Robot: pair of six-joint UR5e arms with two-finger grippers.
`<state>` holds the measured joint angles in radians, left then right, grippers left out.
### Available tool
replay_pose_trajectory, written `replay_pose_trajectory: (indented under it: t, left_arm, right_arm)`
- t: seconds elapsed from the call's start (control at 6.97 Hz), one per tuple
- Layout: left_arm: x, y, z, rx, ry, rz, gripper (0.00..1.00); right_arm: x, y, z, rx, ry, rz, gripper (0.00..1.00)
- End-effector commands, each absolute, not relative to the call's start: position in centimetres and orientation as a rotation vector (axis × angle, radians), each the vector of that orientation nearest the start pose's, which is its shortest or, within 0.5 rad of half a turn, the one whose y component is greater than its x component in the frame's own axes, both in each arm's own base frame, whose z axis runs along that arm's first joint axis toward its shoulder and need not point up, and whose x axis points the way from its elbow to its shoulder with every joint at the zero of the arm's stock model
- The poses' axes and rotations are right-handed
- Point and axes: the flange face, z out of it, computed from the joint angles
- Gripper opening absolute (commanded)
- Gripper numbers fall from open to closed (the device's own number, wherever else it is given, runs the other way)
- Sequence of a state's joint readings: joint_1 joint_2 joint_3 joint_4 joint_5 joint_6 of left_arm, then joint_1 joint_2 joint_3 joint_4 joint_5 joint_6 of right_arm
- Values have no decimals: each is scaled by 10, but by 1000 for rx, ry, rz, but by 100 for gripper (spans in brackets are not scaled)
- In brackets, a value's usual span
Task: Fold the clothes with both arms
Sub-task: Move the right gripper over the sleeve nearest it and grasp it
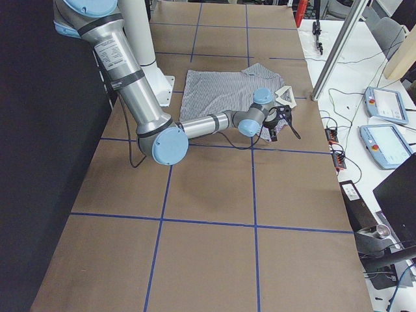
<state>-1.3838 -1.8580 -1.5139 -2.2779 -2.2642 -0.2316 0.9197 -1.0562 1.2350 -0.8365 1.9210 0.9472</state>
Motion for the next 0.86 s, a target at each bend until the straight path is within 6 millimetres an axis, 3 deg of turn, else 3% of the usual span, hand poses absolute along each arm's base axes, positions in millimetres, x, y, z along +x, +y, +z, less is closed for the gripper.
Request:
replay_pose_trajectory:
  t: [0.0,0.14,0.43,0.72]
  left_arm:
    - [48,-626,445,745,813,285,100]
    - [48,-626,445,745,812,286,100]
    - [48,-626,445,746,812,287,100]
    - [48,-626,446,744,812,287,100]
  right_arm:
    - [-384,-633,446,401,-852,104,65]
    - [-386,-633,448,401,-848,104,63]
    - [-411,-640,445,401,-827,98,58]
    - [-414,-640,447,405,-815,96,57]
